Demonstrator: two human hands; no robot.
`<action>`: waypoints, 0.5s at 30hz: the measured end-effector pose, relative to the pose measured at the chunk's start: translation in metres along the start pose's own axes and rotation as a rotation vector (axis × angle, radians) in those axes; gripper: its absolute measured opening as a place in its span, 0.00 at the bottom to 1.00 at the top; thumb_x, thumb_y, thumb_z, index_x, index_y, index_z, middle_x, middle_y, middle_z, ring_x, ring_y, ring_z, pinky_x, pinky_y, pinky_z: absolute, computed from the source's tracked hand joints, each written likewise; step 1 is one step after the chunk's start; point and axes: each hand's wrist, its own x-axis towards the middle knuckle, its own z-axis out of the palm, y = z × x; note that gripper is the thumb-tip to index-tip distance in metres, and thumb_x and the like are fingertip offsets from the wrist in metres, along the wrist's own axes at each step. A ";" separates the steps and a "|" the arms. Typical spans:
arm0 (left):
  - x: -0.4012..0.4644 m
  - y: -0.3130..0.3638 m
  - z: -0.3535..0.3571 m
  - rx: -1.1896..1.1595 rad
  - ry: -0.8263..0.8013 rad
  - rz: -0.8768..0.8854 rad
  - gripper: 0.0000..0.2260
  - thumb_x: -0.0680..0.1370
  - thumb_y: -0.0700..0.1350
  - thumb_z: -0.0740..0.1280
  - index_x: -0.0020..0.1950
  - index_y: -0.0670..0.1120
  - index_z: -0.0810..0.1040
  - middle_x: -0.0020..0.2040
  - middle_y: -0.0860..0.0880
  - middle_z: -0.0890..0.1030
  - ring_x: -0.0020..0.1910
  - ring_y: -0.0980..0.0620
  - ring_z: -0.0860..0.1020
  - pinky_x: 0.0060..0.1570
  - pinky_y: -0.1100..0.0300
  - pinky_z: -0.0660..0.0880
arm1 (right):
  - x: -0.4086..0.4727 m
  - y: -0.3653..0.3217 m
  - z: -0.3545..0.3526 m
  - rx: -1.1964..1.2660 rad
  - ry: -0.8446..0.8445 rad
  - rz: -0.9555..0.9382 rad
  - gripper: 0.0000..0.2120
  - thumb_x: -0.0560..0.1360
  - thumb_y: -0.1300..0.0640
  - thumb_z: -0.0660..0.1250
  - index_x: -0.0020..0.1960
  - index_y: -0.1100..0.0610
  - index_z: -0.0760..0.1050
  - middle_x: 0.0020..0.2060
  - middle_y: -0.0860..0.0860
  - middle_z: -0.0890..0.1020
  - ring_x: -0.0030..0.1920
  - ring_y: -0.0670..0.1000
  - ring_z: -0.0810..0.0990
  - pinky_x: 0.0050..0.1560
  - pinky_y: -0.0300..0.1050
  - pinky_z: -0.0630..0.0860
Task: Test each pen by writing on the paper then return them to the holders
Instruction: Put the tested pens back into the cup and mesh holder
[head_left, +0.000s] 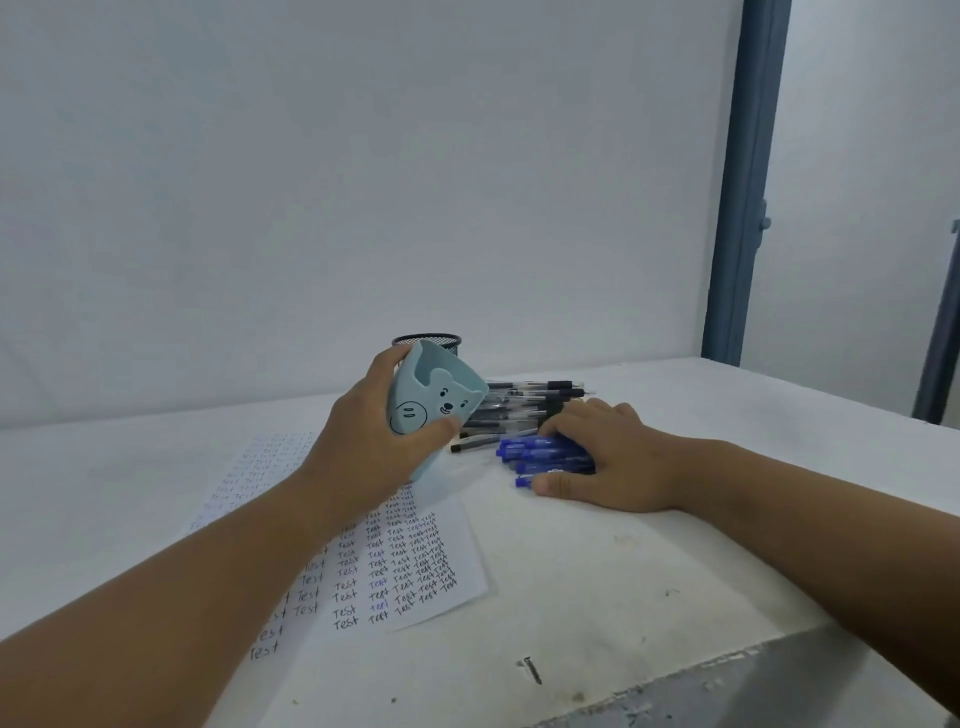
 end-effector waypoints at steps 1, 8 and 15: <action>0.000 0.000 0.000 0.001 0.003 -0.003 0.30 0.74 0.52 0.76 0.70 0.64 0.65 0.56 0.60 0.79 0.49 0.60 0.80 0.38 0.72 0.76 | 0.000 0.000 0.000 -0.003 -0.011 0.005 0.31 0.70 0.24 0.54 0.59 0.47 0.72 0.51 0.45 0.73 0.54 0.46 0.69 0.60 0.46 0.62; 0.000 -0.002 -0.001 -0.002 0.007 -0.024 0.31 0.74 0.52 0.76 0.72 0.61 0.65 0.55 0.60 0.79 0.49 0.59 0.80 0.36 0.73 0.75 | -0.001 -0.001 -0.001 0.106 0.013 0.034 0.25 0.71 0.28 0.63 0.55 0.47 0.72 0.49 0.44 0.74 0.50 0.43 0.71 0.52 0.42 0.64; 0.000 0.000 -0.002 -0.006 0.004 -0.033 0.29 0.74 0.52 0.76 0.70 0.64 0.64 0.54 0.62 0.78 0.47 0.62 0.80 0.35 0.74 0.75 | -0.004 -0.007 -0.006 0.190 0.022 0.024 0.22 0.73 0.35 0.70 0.49 0.54 0.74 0.41 0.49 0.77 0.38 0.47 0.72 0.40 0.41 0.68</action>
